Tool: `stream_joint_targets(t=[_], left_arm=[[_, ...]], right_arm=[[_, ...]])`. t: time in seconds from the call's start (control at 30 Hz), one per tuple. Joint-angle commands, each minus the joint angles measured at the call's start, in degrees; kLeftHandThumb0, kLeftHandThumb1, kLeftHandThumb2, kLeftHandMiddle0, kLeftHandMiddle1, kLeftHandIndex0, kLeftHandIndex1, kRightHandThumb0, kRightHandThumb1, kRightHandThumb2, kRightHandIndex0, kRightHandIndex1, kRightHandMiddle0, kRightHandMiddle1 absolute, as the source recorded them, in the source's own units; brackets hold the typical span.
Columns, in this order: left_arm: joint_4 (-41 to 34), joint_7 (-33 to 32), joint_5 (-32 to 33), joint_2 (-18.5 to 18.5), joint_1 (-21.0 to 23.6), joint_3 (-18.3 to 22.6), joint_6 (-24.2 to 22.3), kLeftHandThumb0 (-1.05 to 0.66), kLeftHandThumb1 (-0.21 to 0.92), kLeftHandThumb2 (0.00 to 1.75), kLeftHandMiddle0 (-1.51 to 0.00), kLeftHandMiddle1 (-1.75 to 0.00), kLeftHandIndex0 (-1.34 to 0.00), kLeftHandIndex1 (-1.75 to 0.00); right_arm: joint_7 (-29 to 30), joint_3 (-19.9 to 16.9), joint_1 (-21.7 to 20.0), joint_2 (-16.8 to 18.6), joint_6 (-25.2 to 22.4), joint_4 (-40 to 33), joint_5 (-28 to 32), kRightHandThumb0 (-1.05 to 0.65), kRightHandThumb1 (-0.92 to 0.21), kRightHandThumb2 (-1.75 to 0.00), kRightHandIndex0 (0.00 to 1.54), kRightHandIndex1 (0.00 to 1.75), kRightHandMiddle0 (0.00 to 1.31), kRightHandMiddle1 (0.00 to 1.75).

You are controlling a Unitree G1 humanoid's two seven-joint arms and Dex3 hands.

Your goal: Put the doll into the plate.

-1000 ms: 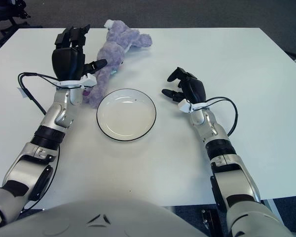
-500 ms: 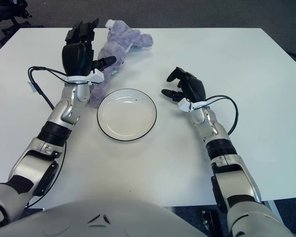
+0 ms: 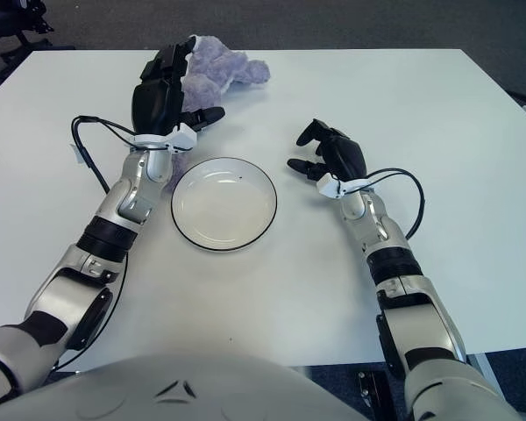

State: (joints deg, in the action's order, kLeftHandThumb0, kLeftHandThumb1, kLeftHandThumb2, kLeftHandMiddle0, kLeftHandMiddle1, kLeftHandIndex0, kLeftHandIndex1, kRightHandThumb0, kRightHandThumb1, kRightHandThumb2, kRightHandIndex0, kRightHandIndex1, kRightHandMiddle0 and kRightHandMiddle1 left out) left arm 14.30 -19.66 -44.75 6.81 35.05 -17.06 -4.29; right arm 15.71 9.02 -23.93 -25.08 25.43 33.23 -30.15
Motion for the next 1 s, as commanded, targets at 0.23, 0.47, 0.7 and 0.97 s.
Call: stream_joint_targets(t=[0.23, 0.47, 0.7, 0.97], left_arm=[[2.9, 2.4, -0.8, 0.2, 3.2, -1.8, -2.3, -0.81, 0.92, 0.20, -0.30, -0.02, -0.10, -0.43], [7.6, 1.3, -0.6, -0.3, 5.5, -2.6, -2.0, -0.82, 0.92, 0.23, -0.29, 0.00, -0.12, -0.37], [14.8, -2.2, -1.1, -0.9, 8.6, -3.8, -0.7, -0.79, 0.92, 0.22, -0.28, 0.00, -0.16, -0.36], [21.7, -5.7, -1.0, -1.3, 12.3, -4.5, -0.5, -0.71, 0.92, 0.15, -0.28, 0.00, -0.24, -0.30]], right_arm=[[-1.2, 0.0, 0.7, -0.2, -0.9, -0.2, 0.6, -0.01, -0.92, -0.31, 0.49, 1.49, 0.31, 1.36], [-1.5, -0.2, 0.6, -0.2, -0.9, -0.1, 0.8, -0.01, -0.92, -0.30, 0.50, 1.49, 0.31, 1.36], [-1.6, -0.2, 0.5, -0.2, -0.9, 0.2, 0.9, -0.01, -0.92, -0.30, 0.50, 1.49, 0.32, 1.36], [-1.9, -0.3, 0.6, -0.1, -1.0, 0.2, 1.0, -0.01, -0.92, -0.30, 0.50, 1.49, 0.32, 1.35]])
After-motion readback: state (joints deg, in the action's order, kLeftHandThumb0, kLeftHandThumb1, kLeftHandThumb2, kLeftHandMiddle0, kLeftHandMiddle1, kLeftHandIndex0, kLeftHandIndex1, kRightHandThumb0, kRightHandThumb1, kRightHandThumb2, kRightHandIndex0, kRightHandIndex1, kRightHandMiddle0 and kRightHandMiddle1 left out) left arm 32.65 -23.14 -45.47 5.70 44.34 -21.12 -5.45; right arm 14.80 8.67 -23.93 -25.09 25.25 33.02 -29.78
